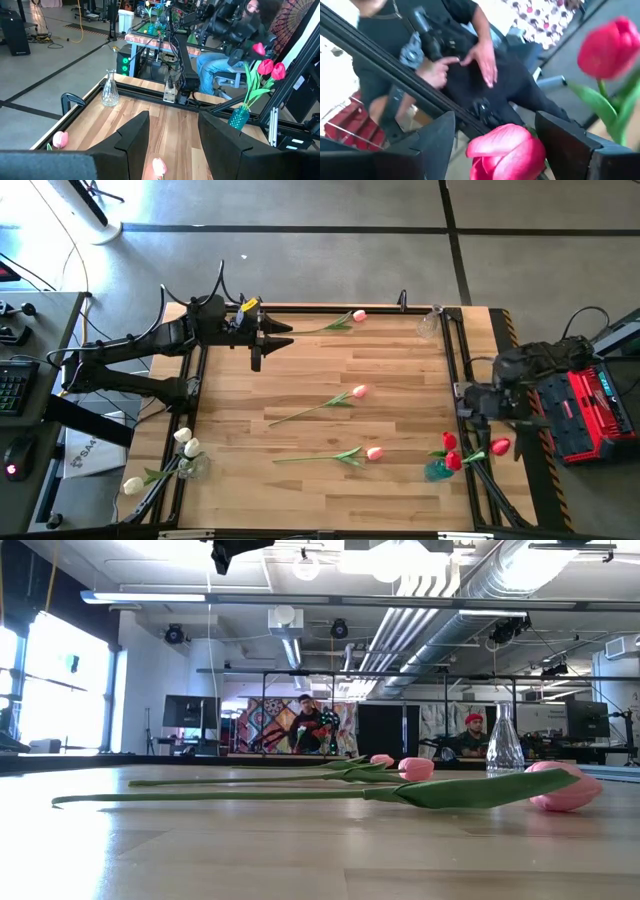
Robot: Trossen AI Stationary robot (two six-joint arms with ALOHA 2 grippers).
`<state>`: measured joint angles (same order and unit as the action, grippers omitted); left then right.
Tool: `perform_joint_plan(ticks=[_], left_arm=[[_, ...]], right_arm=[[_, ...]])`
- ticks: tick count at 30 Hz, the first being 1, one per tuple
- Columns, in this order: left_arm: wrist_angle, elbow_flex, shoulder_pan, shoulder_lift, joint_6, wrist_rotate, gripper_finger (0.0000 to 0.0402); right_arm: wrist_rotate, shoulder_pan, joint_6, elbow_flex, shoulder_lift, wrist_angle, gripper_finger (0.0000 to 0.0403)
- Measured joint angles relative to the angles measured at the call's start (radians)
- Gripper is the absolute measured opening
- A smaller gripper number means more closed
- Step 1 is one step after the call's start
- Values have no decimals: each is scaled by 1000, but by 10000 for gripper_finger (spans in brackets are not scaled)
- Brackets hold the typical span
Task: Sort flowers into vase by color
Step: Put the bottom pink flower into the top transparent vase
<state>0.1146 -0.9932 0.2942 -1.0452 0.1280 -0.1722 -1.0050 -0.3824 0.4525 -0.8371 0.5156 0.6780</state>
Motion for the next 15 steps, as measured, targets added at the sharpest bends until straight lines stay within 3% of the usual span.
perform_joint_plan(ticks=[7, 10, 15], left_arm=[[0, 0, 0, 0, 0, 0, 159], [0, 0, 0, 0, 0, 0, 159], [0, 0, 0, 0, 0, 0, 159]], right_arm=[[40, 13, 128, 0, 1, -197, 264], [82, 25, 113, 0, 1, -191, 264], [260, 42, 72, 0, 1, -137, 264]])
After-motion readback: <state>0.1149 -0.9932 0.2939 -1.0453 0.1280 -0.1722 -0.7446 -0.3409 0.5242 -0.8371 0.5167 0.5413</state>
